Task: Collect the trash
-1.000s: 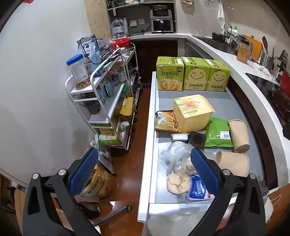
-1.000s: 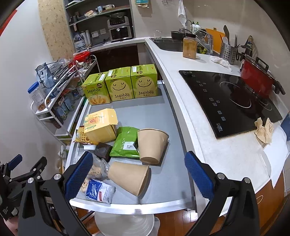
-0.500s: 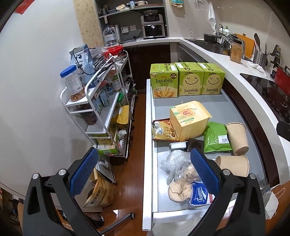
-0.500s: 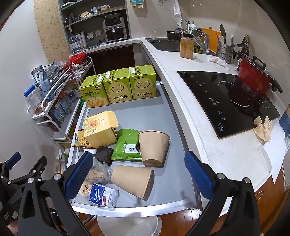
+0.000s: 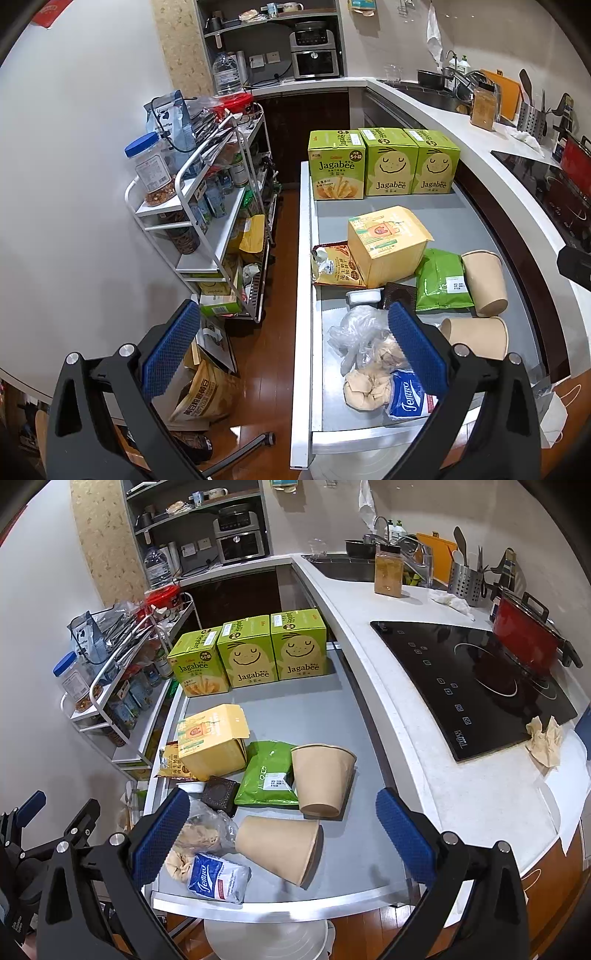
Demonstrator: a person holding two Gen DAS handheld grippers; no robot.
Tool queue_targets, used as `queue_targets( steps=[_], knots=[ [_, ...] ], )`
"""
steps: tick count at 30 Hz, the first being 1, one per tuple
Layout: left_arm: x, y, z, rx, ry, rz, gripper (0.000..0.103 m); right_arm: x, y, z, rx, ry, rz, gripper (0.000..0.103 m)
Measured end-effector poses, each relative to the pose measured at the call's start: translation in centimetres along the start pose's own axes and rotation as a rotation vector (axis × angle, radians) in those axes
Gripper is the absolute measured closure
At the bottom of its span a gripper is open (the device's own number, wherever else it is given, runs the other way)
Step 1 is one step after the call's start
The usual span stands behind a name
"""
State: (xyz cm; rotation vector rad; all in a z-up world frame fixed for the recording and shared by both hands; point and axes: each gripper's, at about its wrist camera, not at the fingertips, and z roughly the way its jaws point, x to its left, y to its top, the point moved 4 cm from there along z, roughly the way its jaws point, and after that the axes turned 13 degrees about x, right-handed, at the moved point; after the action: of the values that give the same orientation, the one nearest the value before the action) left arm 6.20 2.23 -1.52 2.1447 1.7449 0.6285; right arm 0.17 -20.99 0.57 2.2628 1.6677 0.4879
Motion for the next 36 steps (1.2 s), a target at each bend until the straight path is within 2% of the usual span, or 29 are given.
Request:
queue_targets(
  steps=[12,21,23,27,31,35,36],
  knots=[
    [0.2,-0.5,-0.1,0.001,0.001,-0.025,0.001,0.0,0.0,0.4,0.013,0.033,-0.004,0.004],
    [0.5,-2.1,1.1,0.026,0.017,-0.007,0.001,-0.1,-1.1,3.2,0.091,0.072,0.037,0.004],
    [0.6,-2.9,1.6,0.037,0.002,0.009,0.001,-0.4,-1.5,4.2,0.117,0.084,0.057,0.004],
    [-0.3,-4.8,2.5,0.068,-0.05,0.076,0.001,-0.9,-2.4,6.9,0.198,0.128,0.124,0.004],
    [-2.6,-6.8,2.8,0.109,-0.169,0.164,0.001,-1.4,-3.3,9.2,0.261,0.131,0.163,0.004],
    [-6.2,-8.5,3.5,0.161,-0.32,0.239,0.001,-2.0,-3.8,10.6,0.293,0.114,0.187,0.004],
    [-6.9,-8.8,3.8,0.167,-0.336,0.251,0.001,-2.3,-3.9,10.8,0.297,0.113,0.193,0.004]
  ],
)
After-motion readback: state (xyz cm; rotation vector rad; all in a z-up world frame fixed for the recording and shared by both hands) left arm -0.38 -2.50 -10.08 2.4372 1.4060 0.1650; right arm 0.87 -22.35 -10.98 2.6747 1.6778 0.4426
